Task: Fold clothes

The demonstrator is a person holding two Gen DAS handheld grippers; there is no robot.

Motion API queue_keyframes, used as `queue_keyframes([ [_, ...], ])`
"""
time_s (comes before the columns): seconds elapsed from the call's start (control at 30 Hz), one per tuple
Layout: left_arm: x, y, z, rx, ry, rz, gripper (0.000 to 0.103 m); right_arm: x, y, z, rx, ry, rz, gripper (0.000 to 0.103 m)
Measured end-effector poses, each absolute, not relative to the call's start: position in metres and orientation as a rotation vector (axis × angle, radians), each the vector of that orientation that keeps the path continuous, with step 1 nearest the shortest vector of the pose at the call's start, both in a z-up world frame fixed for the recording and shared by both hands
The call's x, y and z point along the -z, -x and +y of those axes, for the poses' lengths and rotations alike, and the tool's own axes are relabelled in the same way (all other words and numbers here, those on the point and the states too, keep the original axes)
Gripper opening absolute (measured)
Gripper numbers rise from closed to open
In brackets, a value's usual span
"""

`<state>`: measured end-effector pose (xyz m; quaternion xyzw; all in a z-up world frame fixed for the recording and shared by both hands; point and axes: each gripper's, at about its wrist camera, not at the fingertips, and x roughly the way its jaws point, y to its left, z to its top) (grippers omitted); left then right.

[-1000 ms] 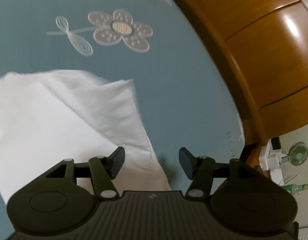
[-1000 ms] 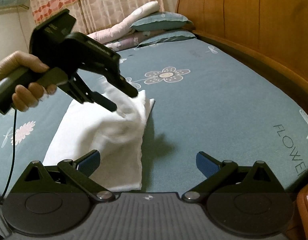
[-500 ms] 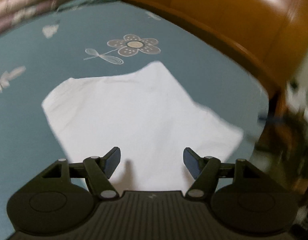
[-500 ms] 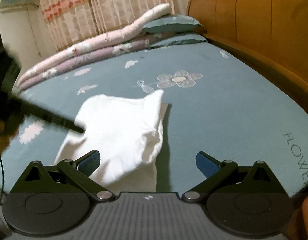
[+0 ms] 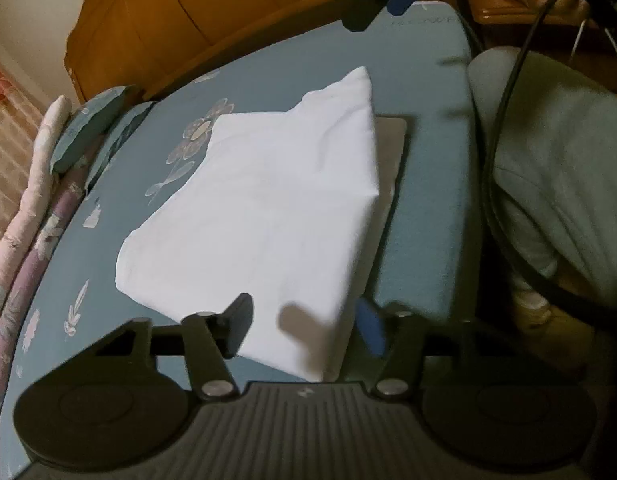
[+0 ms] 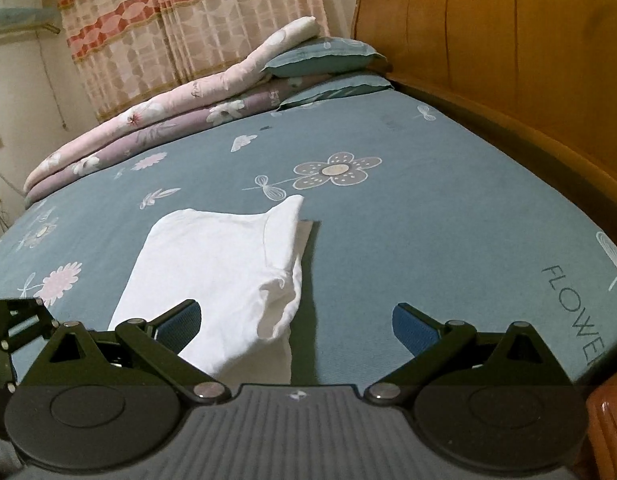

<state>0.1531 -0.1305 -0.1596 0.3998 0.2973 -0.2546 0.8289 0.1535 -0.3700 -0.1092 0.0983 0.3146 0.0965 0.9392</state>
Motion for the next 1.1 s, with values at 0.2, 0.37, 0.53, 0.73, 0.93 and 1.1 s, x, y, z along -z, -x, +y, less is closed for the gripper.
queue_keyframes([
  [0.2,0.168,-0.153,-0.132,0.548,-0.929,0.624,0.036,0.107,-0.152,-0.366,-0.209,-0.188,0.643,0.103],
  [0.37,0.178,-0.148,-0.125,0.562,-1.028,0.619,0.035,0.109,-0.153,-0.366,-0.21,-0.199,0.648,0.103],
  [0.53,0.171,-0.145,-0.115,0.561,-0.976,0.595,0.007,0.109,-0.152,-0.364,-0.219,-0.205,0.652,0.103],
  [0.73,0.162,-0.147,-0.097,0.582,-0.844,0.696,0.013,0.108,-0.152,-0.377,-0.228,-0.268,0.655,0.103],
  [0.93,0.117,-0.16,-0.075,0.656,-0.632,0.769,0.025,0.1,-0.165,-0.392,-0.313,-0.422,0.652,0.096],
  [1.1,0.099,-0.201,-0.062,0.554,-0.41,0.757,0.049,0.102,-0.19,-0.367,-0.516,-0.512,0.666,0.094],
])
